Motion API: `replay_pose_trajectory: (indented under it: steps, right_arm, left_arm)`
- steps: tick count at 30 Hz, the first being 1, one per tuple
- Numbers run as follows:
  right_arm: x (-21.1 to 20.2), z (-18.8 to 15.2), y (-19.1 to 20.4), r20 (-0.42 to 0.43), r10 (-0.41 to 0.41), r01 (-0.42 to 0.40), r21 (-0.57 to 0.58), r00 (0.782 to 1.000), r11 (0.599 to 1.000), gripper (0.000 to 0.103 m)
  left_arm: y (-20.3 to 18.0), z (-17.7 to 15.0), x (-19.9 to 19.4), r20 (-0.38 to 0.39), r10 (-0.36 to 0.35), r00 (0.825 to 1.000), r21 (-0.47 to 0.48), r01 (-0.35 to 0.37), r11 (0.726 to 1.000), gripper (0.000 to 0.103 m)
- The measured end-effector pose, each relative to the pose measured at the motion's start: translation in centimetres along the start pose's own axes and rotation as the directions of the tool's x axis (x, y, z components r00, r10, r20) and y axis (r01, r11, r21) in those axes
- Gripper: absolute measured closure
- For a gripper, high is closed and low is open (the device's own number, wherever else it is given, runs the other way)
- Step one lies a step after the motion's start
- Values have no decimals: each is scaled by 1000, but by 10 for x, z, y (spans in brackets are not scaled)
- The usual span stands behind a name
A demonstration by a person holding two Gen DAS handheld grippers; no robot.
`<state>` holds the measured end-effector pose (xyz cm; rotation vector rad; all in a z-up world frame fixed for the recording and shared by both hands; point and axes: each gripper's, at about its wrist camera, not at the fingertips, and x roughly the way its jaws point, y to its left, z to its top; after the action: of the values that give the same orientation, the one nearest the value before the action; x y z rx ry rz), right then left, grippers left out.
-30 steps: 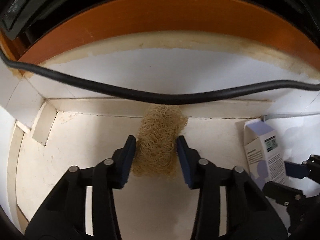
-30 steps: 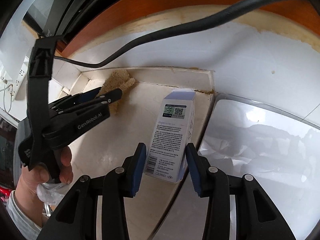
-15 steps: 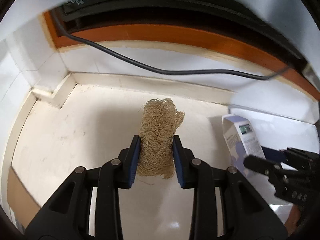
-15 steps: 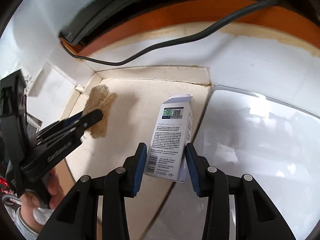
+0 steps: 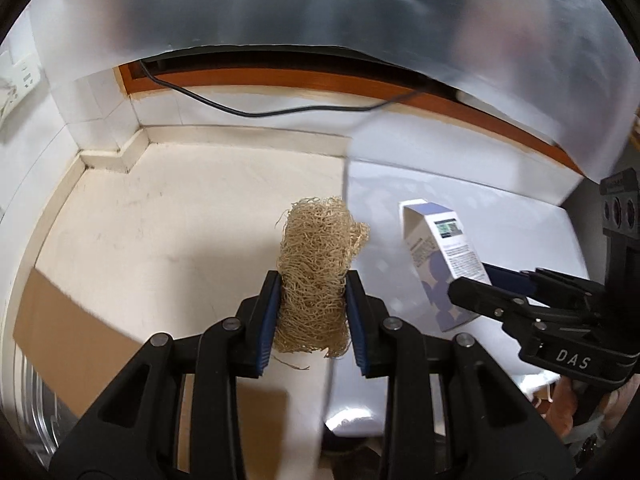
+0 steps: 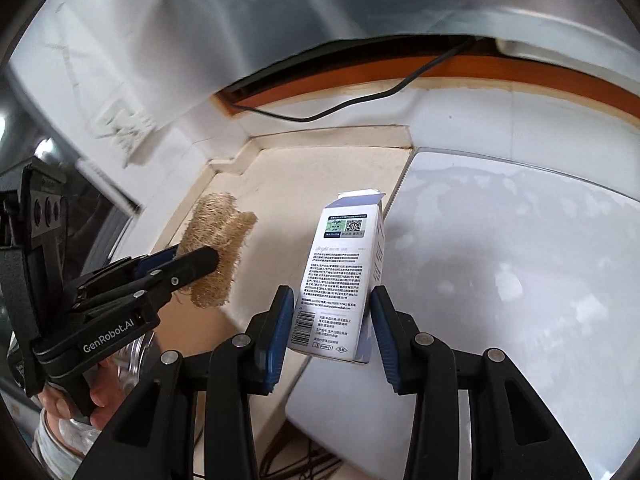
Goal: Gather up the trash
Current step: 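Carry box and loofah down to the bin and open both tools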
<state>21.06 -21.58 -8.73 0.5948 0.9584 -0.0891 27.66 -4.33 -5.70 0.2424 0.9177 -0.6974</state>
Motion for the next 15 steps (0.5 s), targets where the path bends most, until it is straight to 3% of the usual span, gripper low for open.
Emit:
replay_pose_trajectory:
  steps: [7,15]
  right_arm:
    - [-68,-65,11,-37,69,-74,-140,997,987,64]
    - [-115,-153,0,-134,137,-172,-296,981,940,64]
  left_arm:
    - [-54,-73,-64,11,-27,1000,-77,28,997,75]
    - [-118,-175,-93,-13,105,994,-185,-105,977,75]
